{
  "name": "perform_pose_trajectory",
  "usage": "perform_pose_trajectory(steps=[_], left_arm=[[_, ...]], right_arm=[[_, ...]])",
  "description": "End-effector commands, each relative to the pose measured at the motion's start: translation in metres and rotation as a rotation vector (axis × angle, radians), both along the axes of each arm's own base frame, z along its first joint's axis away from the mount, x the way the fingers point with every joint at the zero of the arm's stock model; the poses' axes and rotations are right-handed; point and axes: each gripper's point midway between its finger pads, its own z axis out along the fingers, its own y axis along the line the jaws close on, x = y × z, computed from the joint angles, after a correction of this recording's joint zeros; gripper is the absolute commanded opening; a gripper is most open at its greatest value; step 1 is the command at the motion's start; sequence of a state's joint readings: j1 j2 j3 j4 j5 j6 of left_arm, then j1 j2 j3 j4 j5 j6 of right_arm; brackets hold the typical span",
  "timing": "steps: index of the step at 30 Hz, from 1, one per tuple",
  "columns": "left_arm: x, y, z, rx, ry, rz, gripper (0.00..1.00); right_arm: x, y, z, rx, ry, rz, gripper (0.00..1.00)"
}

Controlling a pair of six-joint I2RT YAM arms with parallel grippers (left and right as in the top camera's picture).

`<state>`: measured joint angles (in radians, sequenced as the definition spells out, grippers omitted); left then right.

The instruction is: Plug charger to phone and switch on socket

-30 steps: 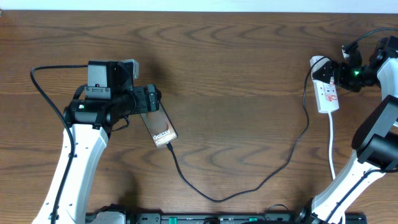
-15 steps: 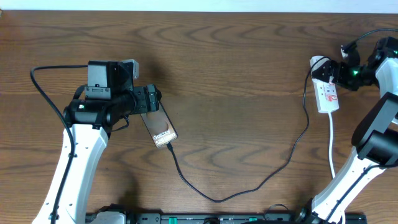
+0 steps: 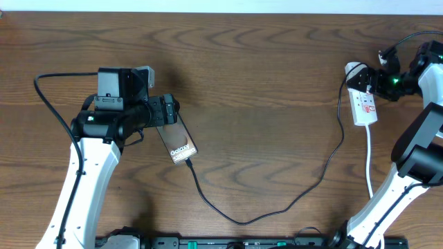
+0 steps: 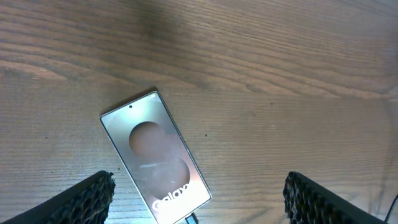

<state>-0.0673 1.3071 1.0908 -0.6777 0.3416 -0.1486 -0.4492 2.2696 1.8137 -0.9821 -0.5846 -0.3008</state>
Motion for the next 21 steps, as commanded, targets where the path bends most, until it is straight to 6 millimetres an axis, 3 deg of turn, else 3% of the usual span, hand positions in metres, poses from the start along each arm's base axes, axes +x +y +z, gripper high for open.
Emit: perform_pose_trajectory(steps=[1,13,17,21], left_arm=[[0.000,-0.001,0.003,0.004,-0.009,-0.018,0.87],[-0.001,-0.001,0.002,0.004,-0.004,-0.018,0.87],[-0.001,-0.001,0.002,0.005,-0.003,-0.018,0.87],[-0.001,-0.001,0.002,0.005,-0.003,-0.018,0.87]], right_arm=[[-0.008,0.042,-0.022,0.135,0.069,0.052,0.99],[-0.007,0.069,-0.018,0.187,0.074,0.095,0.99],[-0.011,0.054,-0.025,0.123,0.133,0.029,0.99],[-0.018,0.012,-0.030,-0.006,0.226,-0.136,0.99]])
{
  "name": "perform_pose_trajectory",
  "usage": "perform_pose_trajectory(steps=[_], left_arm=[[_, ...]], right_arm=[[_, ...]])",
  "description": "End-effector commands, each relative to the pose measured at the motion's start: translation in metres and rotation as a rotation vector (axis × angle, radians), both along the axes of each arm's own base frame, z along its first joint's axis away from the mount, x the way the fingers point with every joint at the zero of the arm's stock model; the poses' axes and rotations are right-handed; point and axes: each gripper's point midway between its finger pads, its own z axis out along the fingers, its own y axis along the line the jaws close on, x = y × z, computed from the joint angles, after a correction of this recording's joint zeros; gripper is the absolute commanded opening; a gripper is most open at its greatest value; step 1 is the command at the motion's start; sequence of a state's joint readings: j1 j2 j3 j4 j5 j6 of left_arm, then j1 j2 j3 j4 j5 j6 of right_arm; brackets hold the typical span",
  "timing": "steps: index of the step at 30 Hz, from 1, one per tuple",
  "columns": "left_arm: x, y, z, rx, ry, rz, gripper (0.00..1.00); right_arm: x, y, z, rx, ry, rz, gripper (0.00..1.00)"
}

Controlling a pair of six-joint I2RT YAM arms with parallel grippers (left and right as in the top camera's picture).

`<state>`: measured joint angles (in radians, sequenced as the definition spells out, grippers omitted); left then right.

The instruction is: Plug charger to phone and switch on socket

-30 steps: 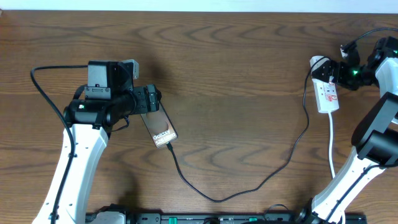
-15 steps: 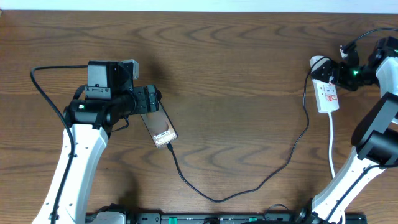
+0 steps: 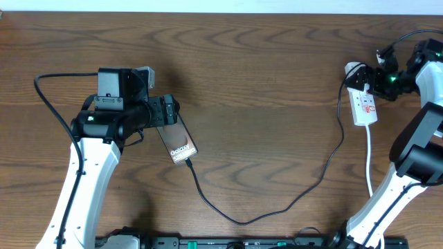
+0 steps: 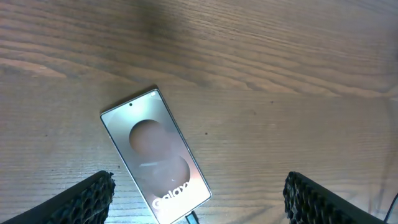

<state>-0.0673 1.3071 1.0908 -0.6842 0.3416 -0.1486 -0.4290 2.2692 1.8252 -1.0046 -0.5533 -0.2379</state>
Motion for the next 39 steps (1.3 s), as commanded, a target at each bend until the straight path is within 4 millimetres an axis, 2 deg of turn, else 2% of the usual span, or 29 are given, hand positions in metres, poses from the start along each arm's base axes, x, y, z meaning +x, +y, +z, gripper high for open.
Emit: perform_pose_trajectory(steps=[1,4,7,11,15,20,26,29,32,39], left_arm=[[0.000,-0.001,0.003,0.004,-0.009,-0.018,0.87],[0.000,-0.001,0.003,0.004,-0.010,-0.018,0.87],[0.000,-0.001,0.003,0.004,-0.010,-0.018,0.87],[0.000,-0.001,0.003,0.004,-0.009,-0.018,0.87],[0.000,-0.001,0.003,0.004,-0.009,-0.018,0.88],[0.000,-0.001,0.003,0.004,-0.009,-0.018,0.87],[0.000,-0.001,0.003,0.004,-0.009,-0.018,0.88],[0.000,-0.001,0.003,0.004,-0.009,-0.018,0.87],[0.000,-0.001,0.003,0.004,-0.009,-0.018,0.87],[0.000,-0.001,0.003,0.004,-0.009,-0.018,0.87]], right_arm=[[-0.019,-0.005,-0.028,-0.035,0.190,-0.141,0.99],[-0.023,-0.037,-0.012,-0.114,0.192,-0.235,0.99],[-0.025,-0.064,0.015,-0.190,0.158,-0.297,0.99],[-0.028,-0.077,0.067,-0.238,0.081,-0.333,0.99],[-0.036,-0.070,0.125,-0.275,-0.016,-0.341,0.99],[-0.061,-0.048,0.200,-0.309,-0.140,-0.354,0.99],[-0.090,-0.030,0.263,-0.346,-0.275,-0.371,0.99],[-0.100,-0.025,0.284,-0.362,-0.329,-0.377,0.99],[-0.106,-0.022,0.295,-0.371,-0.359,-0.380,0.99],[-0.109,-0.020,0.299,-0.375,-0.370,-0.381,0.99]])
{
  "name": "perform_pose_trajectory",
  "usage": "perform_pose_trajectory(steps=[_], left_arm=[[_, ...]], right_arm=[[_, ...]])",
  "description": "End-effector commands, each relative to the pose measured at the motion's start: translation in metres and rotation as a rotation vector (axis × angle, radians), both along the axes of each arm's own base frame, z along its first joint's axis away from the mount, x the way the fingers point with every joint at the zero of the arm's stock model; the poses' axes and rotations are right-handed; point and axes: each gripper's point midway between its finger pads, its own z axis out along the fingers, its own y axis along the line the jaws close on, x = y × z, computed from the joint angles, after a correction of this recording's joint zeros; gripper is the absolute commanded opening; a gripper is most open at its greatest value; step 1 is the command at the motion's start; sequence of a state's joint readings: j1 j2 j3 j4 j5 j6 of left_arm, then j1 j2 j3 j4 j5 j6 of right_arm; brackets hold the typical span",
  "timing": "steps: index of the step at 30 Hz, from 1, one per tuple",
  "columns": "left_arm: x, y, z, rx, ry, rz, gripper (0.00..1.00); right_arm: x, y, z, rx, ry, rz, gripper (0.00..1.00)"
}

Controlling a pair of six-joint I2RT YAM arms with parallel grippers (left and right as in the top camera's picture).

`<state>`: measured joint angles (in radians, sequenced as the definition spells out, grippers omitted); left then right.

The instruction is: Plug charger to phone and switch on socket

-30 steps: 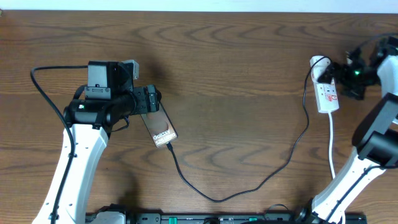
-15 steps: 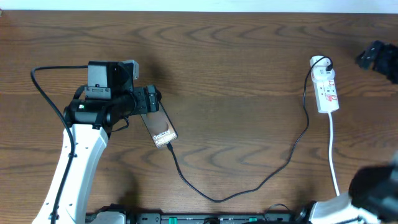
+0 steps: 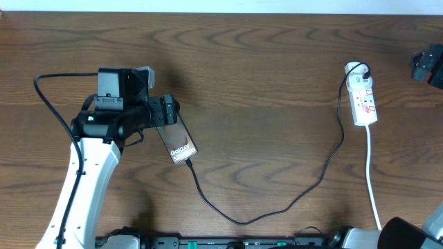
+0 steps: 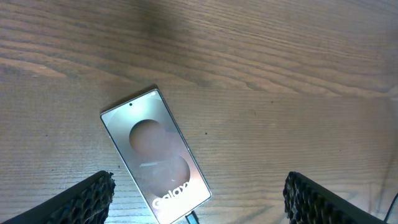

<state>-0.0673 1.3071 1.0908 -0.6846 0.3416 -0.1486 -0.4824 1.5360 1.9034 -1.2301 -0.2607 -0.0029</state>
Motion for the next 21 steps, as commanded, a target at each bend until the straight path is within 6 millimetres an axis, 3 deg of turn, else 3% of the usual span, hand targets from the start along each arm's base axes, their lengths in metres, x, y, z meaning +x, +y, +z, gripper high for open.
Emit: perform_pose_trajectory(steps=[1,17,21], left_arm=[[0.000,-0.001,0.003,0.004,-0.009,-0.018,0.87],[-0.004,-0.001,0.006,0.005,-0.011,-0.019,0.87],[-0.015,0.015,0.011,0.081,-0.032,0.026,0.87]], right_arm=[[-0.001,0.003,0.006,0.001,-0.015,-0.007,0.99],[-0.001,0.003,0.006,0.001,-0.015,-0.007,0.99],[-0.001,0.003,0.006,0.001,-0.015,-0.007,0.99]])
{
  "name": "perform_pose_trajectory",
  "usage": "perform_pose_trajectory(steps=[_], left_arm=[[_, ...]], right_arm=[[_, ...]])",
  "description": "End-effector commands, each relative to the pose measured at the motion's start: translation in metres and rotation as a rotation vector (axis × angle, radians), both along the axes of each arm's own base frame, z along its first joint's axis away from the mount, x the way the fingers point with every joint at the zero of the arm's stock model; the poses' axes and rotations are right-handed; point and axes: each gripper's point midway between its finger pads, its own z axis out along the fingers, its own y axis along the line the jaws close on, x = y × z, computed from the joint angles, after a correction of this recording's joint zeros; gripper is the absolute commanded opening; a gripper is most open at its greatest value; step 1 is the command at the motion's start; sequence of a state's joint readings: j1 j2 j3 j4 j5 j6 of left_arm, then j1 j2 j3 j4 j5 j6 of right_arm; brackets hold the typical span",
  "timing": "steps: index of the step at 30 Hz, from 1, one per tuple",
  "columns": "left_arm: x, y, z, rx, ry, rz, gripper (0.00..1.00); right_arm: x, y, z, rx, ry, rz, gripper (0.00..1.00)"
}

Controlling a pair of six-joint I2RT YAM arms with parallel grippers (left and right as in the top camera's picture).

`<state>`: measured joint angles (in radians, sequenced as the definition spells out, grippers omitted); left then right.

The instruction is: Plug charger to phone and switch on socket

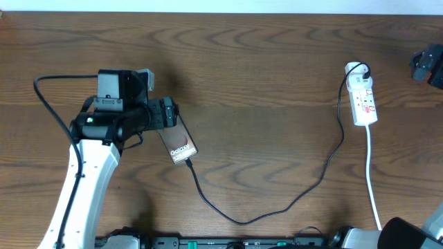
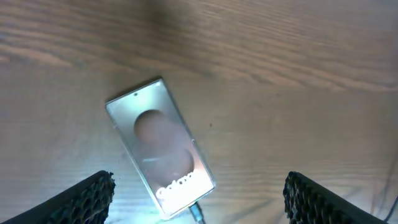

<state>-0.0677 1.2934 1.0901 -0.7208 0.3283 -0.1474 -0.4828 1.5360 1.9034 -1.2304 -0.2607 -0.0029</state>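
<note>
A silver phone (image 1: 179, 143) lies face up on the wood table, its screen reading "Galaxy"; the left wrist view shows the phone (image 2: 160, 147) too. A black cable (image 1: 277, 205) is plugged into its lower end and runs right to a plug in the white socket strip (image 1: 363, 102). My left gripper (image 2: 198, 198) hovers open just above the phone, its black fingers (image 2: 79, 200) wide apart. Only a dark part of the right arm (image 1: 428, 65) shows at the right edge; its gripper is out of view.
The strip's white cord (image 1: 371, 173) runs down toward the near edge at the right. A black cable (image 1: 48, 104) loops off the left arm. The brown wood table (image 1: 263, 62) stretches between the two arms.
The left gripper has shifted slightly, so the phone sits a little higher in the wrist view and the plug at its lower end shows. Phone, cable and strip lie as before.
The right gripper was at the socket strip's far end while the left gripper hung open over the plugged-in phone. It was still at the strip, then it had drawn away to the right edge. Now the left gripper has shifted a little.
</note>
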Motion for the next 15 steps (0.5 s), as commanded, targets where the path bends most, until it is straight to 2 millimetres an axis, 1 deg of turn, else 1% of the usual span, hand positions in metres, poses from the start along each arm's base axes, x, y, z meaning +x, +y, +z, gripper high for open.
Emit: perform_pose_trajectory(steps=[1,3,5,11,15], left_arm=[[-0.014,0.020,0.015,0.102,-0.080,0.044,0.87],[-0.021,0.025,0.020,0.121,-0.122,0.062,0.88],[-0.023,0.025,0.029,0.115,-0.195,0.068,0.87],[-0.022,0.024,0.065,0.075,-0.539,0.086,0.87],[-0.027,0.025,0.082,0.052,-0.750,0.099,0.88]], right_arm=[[-0.001,0.003,0.006,0.001,-0.015,-0.007,0.99],[-0.001,0.003,0.006,0.001,-0.015,-0.007,0.99],[-0.001,0.003,0.006,0.001,-0.015,-0.007,0.99],[-0.001,0.003,0.006,0.001,-0.015,-0.007,0.99],[-0.001,0.003,0.006,0.001,-0.015,-0.007,0.99]])
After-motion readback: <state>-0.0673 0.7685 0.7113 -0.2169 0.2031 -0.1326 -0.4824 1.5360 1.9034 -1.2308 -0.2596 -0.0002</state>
